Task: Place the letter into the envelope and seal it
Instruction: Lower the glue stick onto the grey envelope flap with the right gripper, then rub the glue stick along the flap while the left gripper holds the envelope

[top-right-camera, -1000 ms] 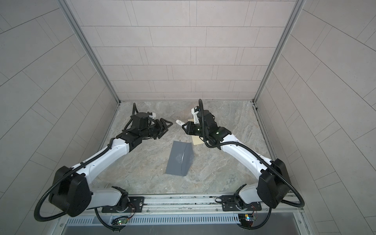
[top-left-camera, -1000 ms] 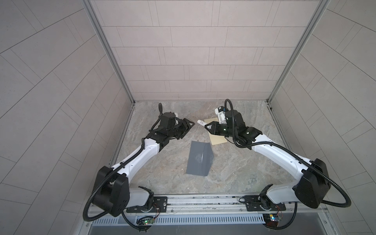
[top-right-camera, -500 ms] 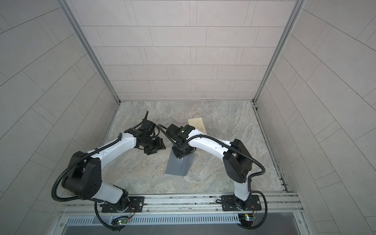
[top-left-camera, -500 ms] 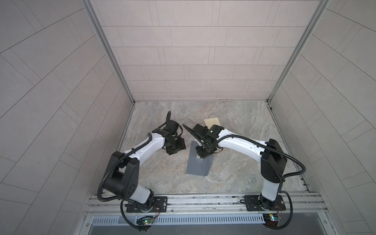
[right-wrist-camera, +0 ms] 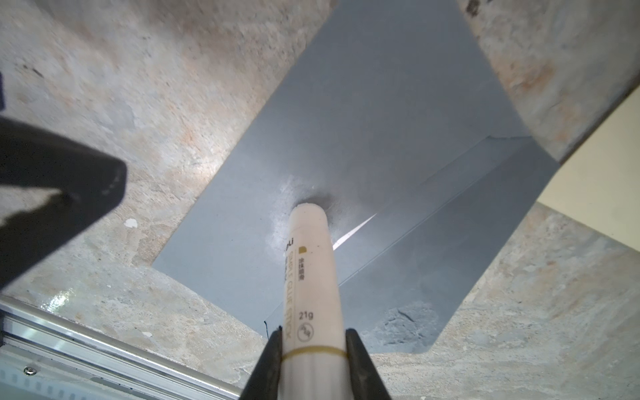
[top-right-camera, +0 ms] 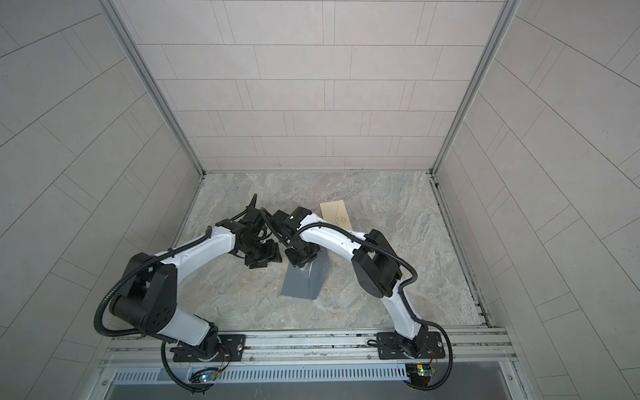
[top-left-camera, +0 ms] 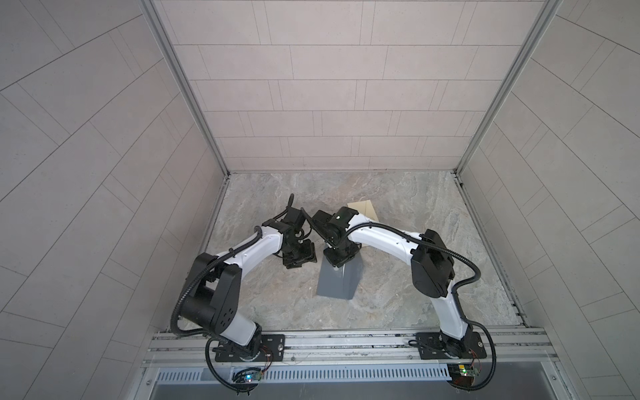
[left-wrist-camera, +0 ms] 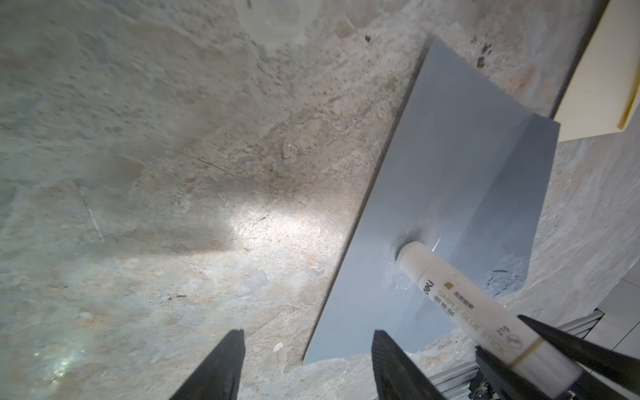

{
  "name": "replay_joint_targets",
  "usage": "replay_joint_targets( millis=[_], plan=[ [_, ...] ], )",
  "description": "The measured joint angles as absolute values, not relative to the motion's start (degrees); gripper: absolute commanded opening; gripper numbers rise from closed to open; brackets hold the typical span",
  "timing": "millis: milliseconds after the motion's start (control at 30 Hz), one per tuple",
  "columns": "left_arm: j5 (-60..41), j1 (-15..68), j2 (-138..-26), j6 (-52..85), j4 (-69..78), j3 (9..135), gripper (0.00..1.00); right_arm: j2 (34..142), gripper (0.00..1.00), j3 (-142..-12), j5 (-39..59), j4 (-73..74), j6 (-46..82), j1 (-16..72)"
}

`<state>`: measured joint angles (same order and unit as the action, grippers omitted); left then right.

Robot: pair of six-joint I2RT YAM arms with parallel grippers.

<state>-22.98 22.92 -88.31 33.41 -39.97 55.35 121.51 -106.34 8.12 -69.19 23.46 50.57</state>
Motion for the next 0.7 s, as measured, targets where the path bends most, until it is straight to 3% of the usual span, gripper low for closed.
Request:
replay_joint_targets(
  millis=[300,700],
  plan=[
    [-26.52,24.58,-93.17,31.05,-39.33,55.35,0.66,125.38,0.08,-112.62,7.66,-72.49,22.50,50.48],
    [-32.88,25.80,-100.18,30.41,-34.96,57.04,0.66,122.30,0.04,-107.24,10.76,-66.63,25.47,48.18]
  ],
)
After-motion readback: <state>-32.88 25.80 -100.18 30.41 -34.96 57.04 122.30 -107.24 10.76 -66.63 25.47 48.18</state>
